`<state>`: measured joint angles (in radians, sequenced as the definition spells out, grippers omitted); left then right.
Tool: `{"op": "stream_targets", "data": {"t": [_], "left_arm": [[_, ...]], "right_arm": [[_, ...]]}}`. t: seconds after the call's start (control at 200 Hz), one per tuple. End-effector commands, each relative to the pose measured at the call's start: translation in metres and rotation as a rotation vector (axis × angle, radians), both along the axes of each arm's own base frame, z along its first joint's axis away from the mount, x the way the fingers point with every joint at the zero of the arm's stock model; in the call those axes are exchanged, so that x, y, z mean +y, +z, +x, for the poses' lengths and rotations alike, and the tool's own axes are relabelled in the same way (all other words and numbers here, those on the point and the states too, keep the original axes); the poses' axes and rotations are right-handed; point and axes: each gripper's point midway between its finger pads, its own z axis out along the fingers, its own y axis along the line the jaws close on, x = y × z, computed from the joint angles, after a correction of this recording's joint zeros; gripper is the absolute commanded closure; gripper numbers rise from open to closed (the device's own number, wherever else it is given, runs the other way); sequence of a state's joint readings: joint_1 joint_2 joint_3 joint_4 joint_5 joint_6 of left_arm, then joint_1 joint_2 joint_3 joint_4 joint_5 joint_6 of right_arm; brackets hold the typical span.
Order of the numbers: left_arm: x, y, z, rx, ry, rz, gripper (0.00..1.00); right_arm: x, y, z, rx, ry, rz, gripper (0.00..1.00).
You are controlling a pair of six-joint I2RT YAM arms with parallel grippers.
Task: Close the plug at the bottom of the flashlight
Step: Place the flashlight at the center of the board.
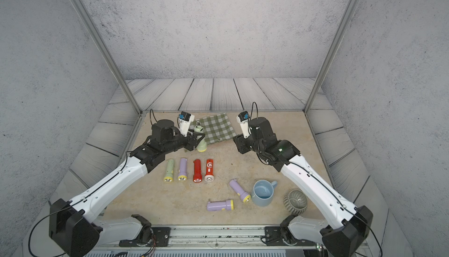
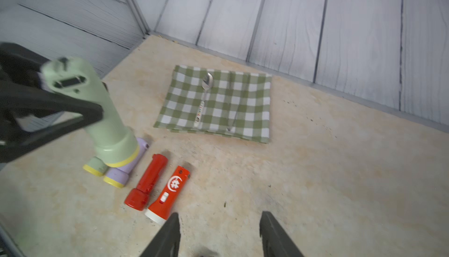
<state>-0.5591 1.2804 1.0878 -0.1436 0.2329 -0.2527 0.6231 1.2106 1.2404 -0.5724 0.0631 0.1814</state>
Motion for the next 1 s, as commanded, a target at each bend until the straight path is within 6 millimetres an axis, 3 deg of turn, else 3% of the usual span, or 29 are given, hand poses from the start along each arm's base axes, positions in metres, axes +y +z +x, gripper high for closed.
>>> {"op": "stream_targets", "data": {"t": [0.0,0.125,0.395,0.58,0.766,0.886,0.996], "left_arm": [[0.009,-0.01,0.01,0.114,0.181,-0.014,1.0],[-0.007,-0.036,0.008,0.222,0.21,-0.039,1.0],[-0.071,-0.107,-0.006,0.472,0.117,0.02,1.0],[-0.084,-0.147,-0.017,0.576,0.103,0.088,1.0],[-0.088,-0.136,-0.018,0.556,0.101,0.011,1.0],[-0.098,-0.12,-0.02,0.56,0.056,-0.047,1.0],[-0.102,-0.108,-0.021,0.564,0.036,-0.106,1.0]], "right_arm": [[-0.026,-0.012,0.001,0.007,-0.128,-0.059,0.45],[-0.035,-0.021,-0.009,0.014,-0.141,-0.062,0.45],[-0.049,-0.03,-0.027,0.012,-0.144,-0.063,0.42],[-0.052,-0.036,-0.034,0.011,-0.143,-0.048,0.42],[-0.034,-0.041,-0.038,0.037,-0.068,0.019,0.41],[-0.012,-0.041,-0.045,0.064,0.035,0.093,0.25],[-0.012,-0.05,-0.045,0.09,0.02,0.085,0.15]]}}
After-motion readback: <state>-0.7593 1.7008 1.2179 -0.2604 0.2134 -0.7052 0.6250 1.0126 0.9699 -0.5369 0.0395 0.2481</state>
